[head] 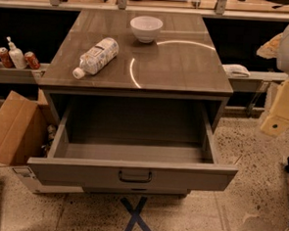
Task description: Close top drawer
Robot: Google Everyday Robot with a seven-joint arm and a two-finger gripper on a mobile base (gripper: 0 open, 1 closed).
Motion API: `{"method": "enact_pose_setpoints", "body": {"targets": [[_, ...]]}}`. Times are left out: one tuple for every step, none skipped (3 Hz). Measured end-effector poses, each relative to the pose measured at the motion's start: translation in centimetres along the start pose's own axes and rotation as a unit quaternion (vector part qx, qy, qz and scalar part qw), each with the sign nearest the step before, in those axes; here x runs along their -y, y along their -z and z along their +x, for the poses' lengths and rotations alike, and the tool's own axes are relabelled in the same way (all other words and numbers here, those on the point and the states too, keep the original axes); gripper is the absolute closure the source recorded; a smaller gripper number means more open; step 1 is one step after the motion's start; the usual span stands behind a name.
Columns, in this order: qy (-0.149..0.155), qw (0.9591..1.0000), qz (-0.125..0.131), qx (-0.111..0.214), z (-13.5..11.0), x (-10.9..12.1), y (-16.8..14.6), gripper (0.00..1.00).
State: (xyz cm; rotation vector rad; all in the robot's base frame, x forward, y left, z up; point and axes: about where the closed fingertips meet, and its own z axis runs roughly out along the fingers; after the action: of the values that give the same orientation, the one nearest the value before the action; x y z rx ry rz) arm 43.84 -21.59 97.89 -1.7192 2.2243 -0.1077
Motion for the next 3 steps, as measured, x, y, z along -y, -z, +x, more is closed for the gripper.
{"method": "enact_pose_setpoints", "body": {"targets": [[0.000,1.0000,0.000,0.000,0.0,0.0,0.0,0.00],[-0.008,0.9998,-0.020,0.004,0.0,-0.9,-2.7,0.00],[-0.037,0.9965,-0.071,0.027,-0.3,-4.2,-8.1,0.00]]}}
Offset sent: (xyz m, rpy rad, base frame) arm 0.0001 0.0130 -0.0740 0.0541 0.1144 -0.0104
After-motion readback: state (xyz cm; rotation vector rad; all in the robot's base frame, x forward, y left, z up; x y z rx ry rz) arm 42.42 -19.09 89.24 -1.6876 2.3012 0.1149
